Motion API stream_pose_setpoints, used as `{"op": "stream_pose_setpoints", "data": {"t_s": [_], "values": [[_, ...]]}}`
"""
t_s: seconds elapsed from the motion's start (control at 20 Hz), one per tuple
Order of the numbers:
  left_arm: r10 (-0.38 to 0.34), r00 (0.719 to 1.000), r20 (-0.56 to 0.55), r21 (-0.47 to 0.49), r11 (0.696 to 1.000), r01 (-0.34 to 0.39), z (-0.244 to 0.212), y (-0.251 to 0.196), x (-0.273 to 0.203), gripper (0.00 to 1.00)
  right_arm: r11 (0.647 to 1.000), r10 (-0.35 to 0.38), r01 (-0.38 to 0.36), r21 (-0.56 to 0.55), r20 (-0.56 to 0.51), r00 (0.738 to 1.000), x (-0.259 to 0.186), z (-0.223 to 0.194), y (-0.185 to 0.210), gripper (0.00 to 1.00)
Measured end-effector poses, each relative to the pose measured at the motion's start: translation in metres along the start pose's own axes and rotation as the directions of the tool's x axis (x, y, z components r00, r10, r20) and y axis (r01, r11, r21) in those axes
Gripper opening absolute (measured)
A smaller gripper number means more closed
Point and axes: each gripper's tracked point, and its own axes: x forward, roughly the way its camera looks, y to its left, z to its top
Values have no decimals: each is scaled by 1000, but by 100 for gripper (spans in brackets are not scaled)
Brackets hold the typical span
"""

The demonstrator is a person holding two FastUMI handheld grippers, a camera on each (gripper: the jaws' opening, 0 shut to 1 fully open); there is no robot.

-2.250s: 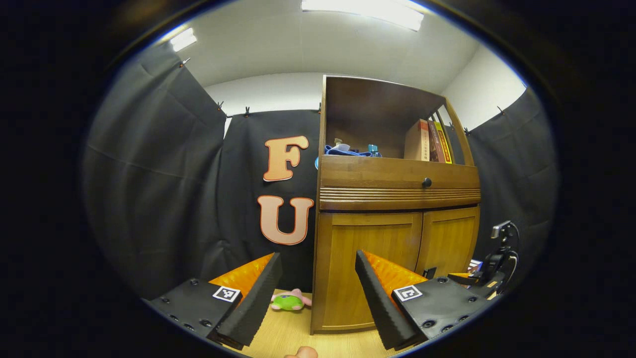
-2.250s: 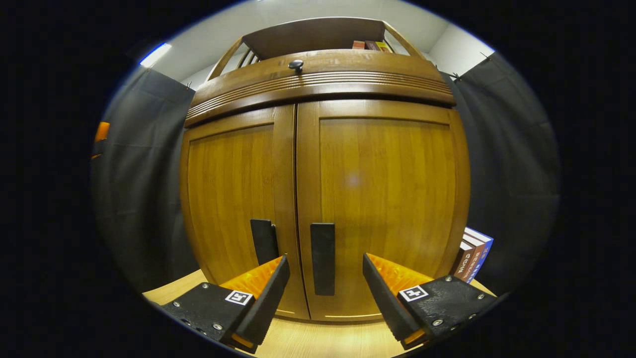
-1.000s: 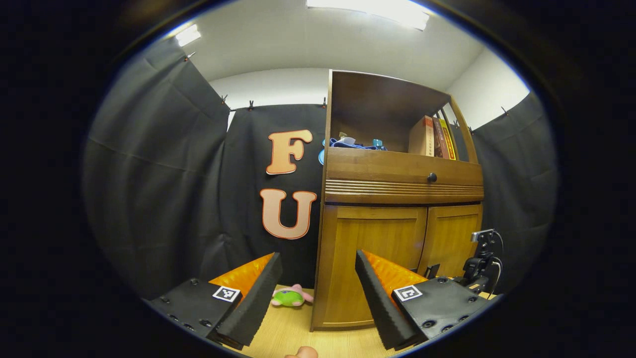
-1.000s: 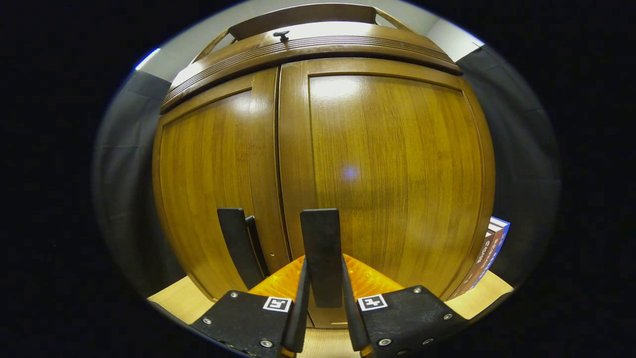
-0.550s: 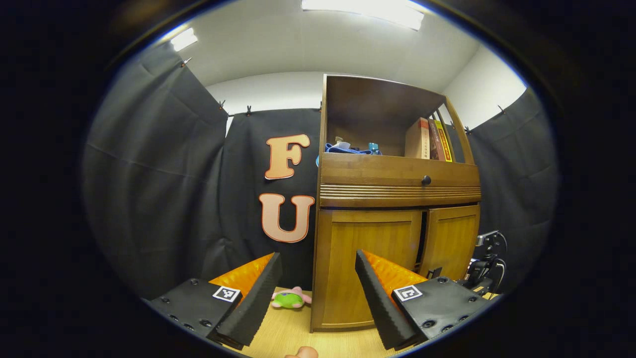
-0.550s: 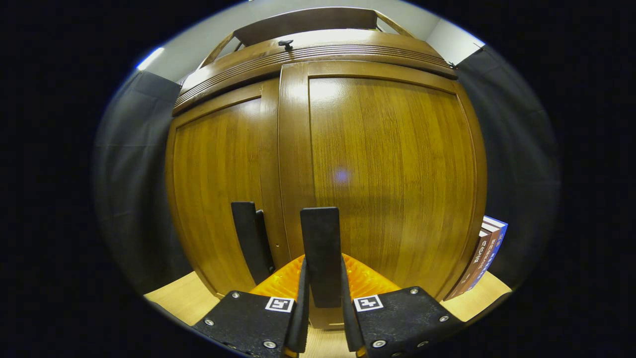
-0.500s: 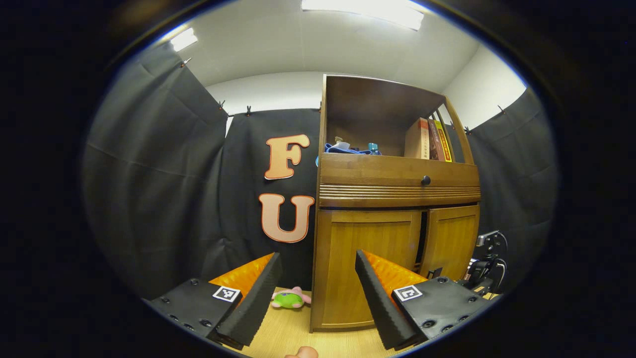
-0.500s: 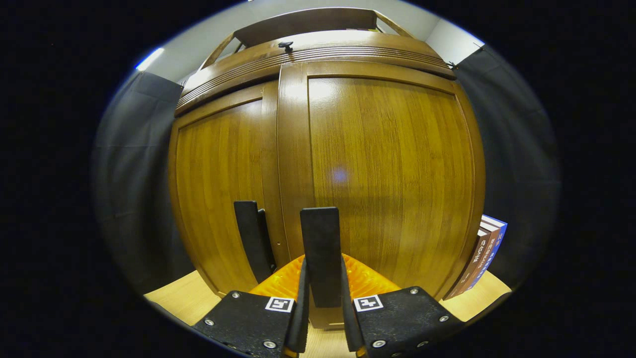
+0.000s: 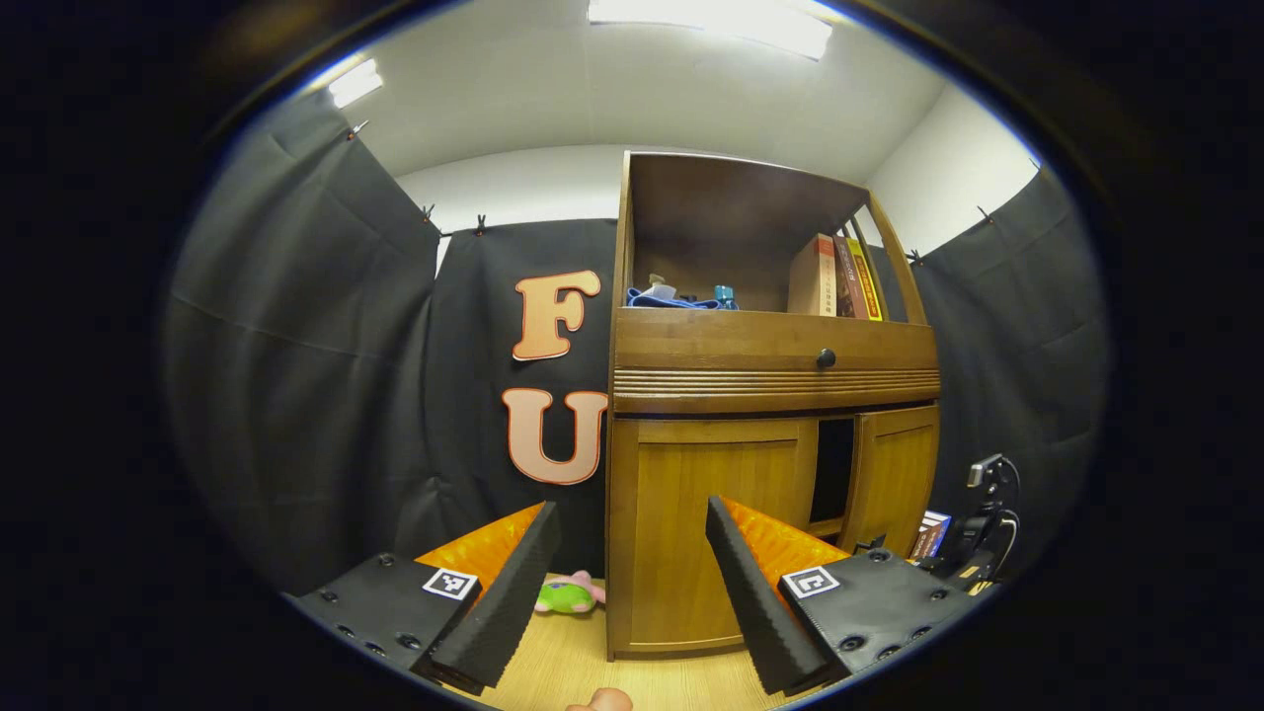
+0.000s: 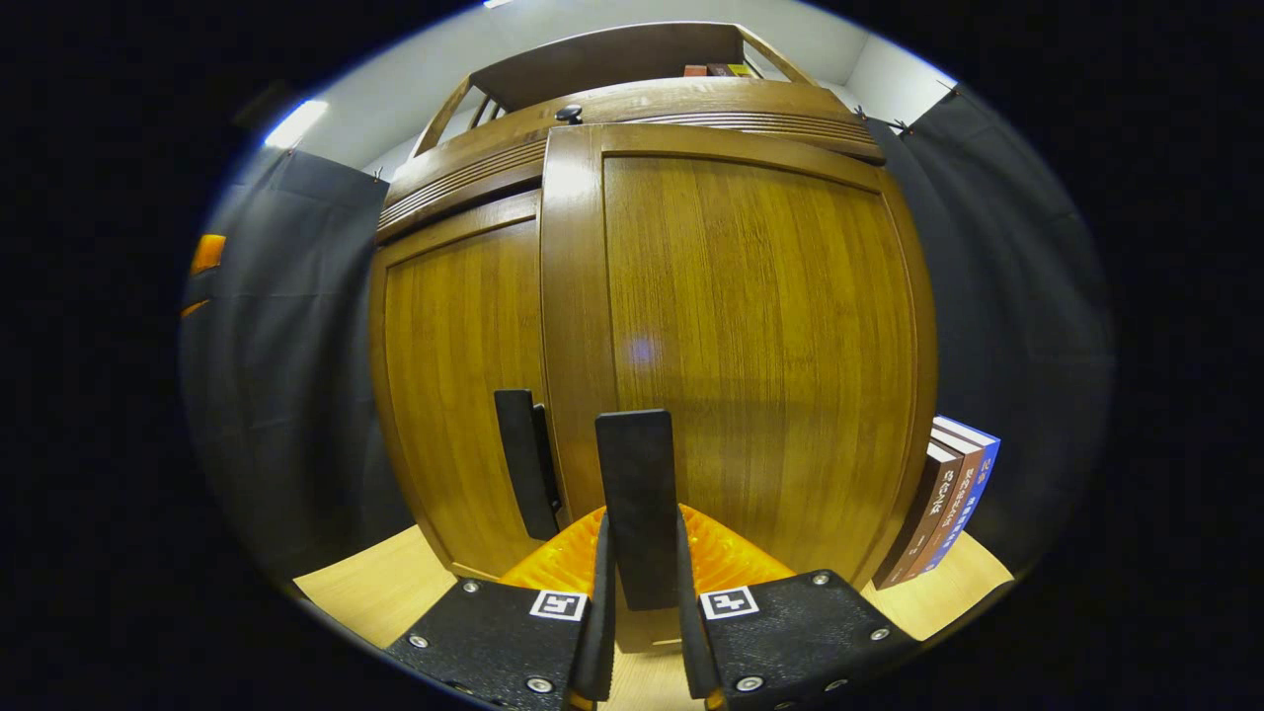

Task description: Open the right door of the double-door shoe cabinet with the right hand, and open the left door with the left hand.

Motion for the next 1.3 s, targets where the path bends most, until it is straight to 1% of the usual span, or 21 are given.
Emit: {"op": "stream_pose_setpoints", "data": {"t_s": [0.45,0.6,0.7,0.8,0.85,0.9,0.95,1.0,1.05,1.2,1.25,1.3], "values": [[-26,1000,-17,-22,999,26,-5,-10,0,94,1000,16,-16,5,-3,1000,-35,-3,-13,28],[-41,999,-18,-23,999,40,-5,-17,-1,96,1000,22,-22,1,-6,1000,-48,-2,-19,28],[-44,999,-16,-17,999,44,-5,-18,-1,95,1000,25,-25,-1,-8,1000,-57,-3,-23,28],[-52,999,-16,-17,999,52,-5,-22,-3,96,1000,30,-30,-7,-9,999,-63,-2,-25,28],[-55,998,-17,-19,998,54,-4,-23,-3,96,999,31,-31,-8,-9,999,-68,-1,-28,28],[-56,998,-17,-21,998,56,-4,-23,-4,94,1000,30,-30,-8,-10,1000,-76,1,-29,28],[-57,998,-16,-22,998,57,-4,-23,-5,95,1000,28,-28,-9,-10,1000,-83,-1,-34,28],[-58,998,-17,-24,998,57,-5,-24,-5,95,1000,25,-25,-8,-10,1000,-92,-3,-37,19],[-59,998,-17,-26,998,59,-5,-24,-5,95,1000,22,-22,-9,-10,1000,-98,-3,-42,34],[-66,998,-22,-31,997,65,-8,-27,-5,96,1000,-1,1,-17,-8,1000,-113,-4,-54,34],[-68,997,-24,-32,997,67,-8,-27,-6,95,1000,-11,10,-20,-8,1000,-118,-4,-57,17],[-70,997,-24,-32,997,70,-9,-29,-7,96,1000,-20,20,-23,-6,1000,-123,-2,-61,24]]}}
